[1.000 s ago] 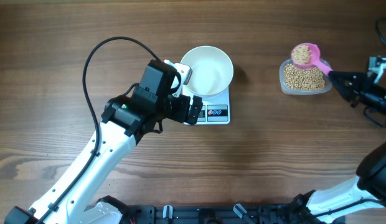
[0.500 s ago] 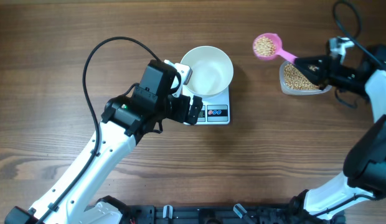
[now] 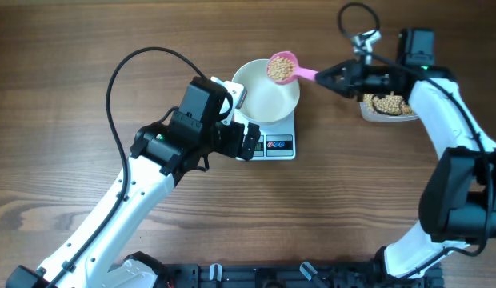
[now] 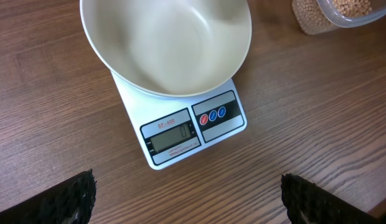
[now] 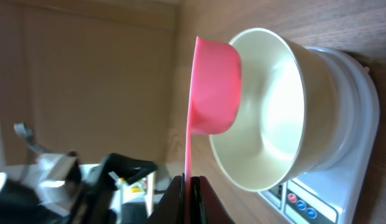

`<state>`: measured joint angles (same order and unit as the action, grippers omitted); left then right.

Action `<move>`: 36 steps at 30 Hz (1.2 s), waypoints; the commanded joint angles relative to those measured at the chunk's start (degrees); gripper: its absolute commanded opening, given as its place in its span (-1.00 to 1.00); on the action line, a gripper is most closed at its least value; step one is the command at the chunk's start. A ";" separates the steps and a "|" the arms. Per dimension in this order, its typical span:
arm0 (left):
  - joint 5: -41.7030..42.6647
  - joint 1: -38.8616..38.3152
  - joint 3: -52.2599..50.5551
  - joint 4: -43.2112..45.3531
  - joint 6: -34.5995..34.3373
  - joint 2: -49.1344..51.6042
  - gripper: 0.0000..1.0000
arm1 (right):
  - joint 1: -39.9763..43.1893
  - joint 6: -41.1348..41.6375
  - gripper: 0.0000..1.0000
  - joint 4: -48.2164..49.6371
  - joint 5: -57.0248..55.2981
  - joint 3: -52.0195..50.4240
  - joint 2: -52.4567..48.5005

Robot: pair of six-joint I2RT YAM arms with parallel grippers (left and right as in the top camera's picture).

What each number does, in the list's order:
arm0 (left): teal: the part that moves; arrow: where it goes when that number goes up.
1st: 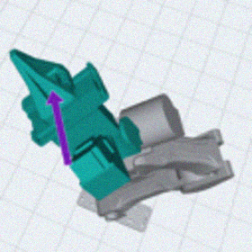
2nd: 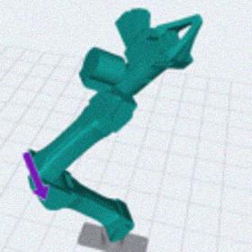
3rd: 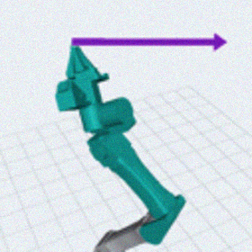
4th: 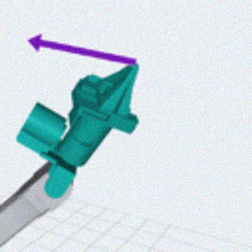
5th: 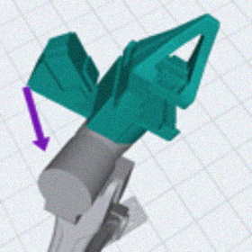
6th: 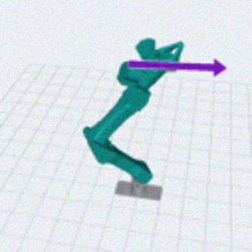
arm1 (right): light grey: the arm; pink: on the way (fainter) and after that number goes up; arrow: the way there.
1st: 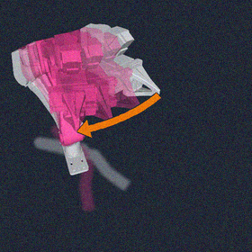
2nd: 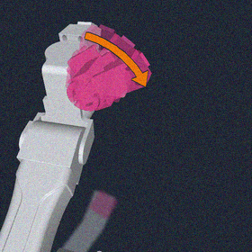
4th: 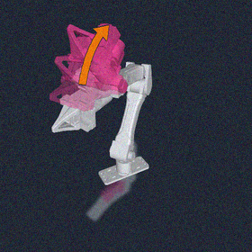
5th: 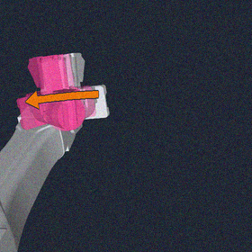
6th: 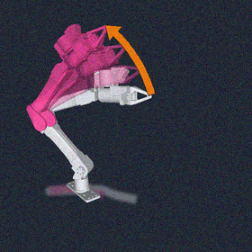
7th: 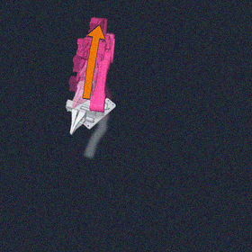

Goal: Scoop item into bowl and weigh 150g on scale
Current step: 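Carry the filled scoop left over the bowl on the scale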

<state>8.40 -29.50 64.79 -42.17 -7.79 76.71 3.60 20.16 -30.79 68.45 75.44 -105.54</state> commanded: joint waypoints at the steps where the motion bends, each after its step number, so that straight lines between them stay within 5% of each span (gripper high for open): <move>1: -0.35 0.42 0.85 0.15 -0.33 -0.20 1.00 | -1.97 0.66 -0.92 0.33 -11.26 0.31 3.80; 11: -0.35 0.42 0.85 0.15 -0.33 -0.20 1.00 | -10.25 -15.74 -0.92 0.35 -27.12 0.31 11.41; 28: -0.35 0.42 0.85 0.15 -0.33 -0.20 1.00 | -15.76 -27.98 -0.91 1.16 -39.54 0.31 16.13; 36: -0.35 0.42 0.85 0.15 -0.33 -0.20 1.00 | -23.21 -32.26 -0.91 0.98 -55.19 0.31 16.13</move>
<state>8.40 -29.50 64.79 -42.17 -7.79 76.71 -17.65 -9.65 -30.00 21.17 75.44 -90.50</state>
